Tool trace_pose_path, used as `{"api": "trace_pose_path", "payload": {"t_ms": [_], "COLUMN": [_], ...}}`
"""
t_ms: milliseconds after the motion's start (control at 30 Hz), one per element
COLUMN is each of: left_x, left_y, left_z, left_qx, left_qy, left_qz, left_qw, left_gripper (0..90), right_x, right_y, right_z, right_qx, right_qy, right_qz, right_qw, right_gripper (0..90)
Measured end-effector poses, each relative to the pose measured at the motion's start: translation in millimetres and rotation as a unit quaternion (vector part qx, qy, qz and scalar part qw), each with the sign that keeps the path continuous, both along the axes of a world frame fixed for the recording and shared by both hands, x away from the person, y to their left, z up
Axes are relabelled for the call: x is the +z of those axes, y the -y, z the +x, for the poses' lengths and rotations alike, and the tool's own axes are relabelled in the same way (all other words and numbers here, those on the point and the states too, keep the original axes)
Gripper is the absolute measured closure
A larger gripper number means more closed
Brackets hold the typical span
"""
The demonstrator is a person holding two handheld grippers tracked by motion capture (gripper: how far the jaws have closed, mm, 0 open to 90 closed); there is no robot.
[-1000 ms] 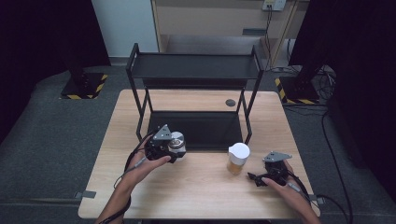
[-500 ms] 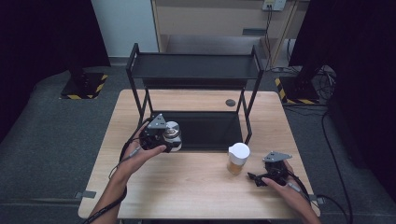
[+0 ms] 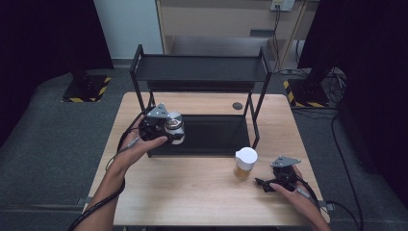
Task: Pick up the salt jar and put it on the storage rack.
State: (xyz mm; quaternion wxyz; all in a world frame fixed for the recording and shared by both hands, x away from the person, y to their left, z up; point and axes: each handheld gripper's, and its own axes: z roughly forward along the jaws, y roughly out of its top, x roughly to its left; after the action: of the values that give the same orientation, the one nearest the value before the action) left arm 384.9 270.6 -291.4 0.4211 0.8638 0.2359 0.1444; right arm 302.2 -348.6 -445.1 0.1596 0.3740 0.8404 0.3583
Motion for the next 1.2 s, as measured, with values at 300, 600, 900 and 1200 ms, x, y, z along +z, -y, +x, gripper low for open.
{"api": "trace_pose_path", "payload": {"t_ms": [300, 600, 900, 1200], "left_x": [34.6, 74.6, 112.6, 147.3], "left_y": [0.1, 4.1, 6.8, 9.6], "left_z": [-2.1, -2.8, 2.7, 2.7], "left_qx": [-0.001, -0.006, -0.008, -0.012], "left_qy": [0.011, 0.018, 0.017, 0.031], "left_qz": [0.005, 0.023, 0.027, 0.028], "left_qw": [0.9999, 0.9996, 0.9995, 0.9990], "left_gripper": [29.5, 29.5, 29.5, 29.5], "right_x": [-0.1, 0.0, -0.3, 0.1], "right_y": [0.2, 0.1, 0.5, 0.9], "right_z": [0.8, 1.9, 2.4, 3.5], "right_qx": [0.002, 0.002, 0.004, 0.006], "right_qy": [0.001, 0.000, 0.001, 0.000], "right_qz": [-0.001, 0.001, 0.000, 0.000], "right_qw": [1.0000, 1.0000, 1.0000, 1.0000], "right_gripper": [1.2, 1.2, 1.2, 1.2]}}
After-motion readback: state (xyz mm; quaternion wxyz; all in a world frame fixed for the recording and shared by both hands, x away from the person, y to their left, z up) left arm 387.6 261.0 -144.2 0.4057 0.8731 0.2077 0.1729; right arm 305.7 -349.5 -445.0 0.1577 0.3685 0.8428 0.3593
